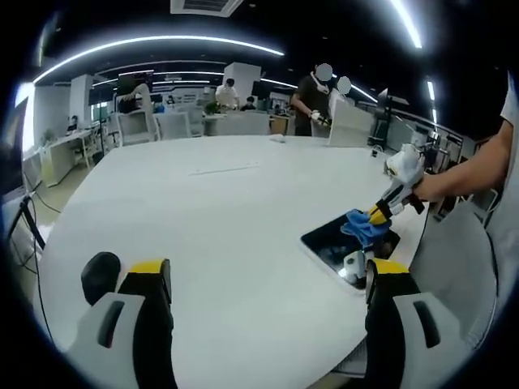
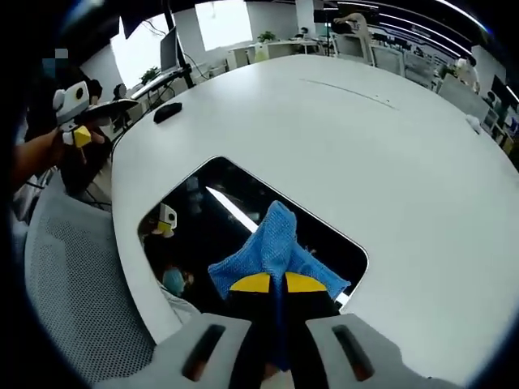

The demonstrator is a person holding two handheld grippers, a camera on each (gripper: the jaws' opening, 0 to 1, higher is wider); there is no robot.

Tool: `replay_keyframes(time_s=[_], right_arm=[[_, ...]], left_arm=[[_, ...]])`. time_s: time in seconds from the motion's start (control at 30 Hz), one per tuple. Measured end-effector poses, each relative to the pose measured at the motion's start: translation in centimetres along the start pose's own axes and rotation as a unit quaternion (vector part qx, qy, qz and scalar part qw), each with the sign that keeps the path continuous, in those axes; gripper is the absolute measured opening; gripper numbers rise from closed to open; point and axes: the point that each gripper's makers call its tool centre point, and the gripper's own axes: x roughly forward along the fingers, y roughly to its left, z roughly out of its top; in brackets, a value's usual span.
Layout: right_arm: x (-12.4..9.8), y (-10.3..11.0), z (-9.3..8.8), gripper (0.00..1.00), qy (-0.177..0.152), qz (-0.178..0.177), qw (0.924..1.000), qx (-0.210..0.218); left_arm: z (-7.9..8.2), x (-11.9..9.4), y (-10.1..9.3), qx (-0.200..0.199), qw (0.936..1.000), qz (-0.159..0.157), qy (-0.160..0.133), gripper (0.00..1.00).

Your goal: Wipe the mirror surface with the cleaning cloth until all visible marks leave the cleaned area.

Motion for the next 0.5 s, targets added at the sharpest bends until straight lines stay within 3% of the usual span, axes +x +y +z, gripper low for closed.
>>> replay_keyframes(time_s=[0.5], right_arm=[[-1.6,-2.3,-1.8,0.00,0.009,-0.021,0.9996,0.018]], left_arm=[[0.1,0.1,0.2,-0.002,1.0000,-0.001,-0.006,0.99]])
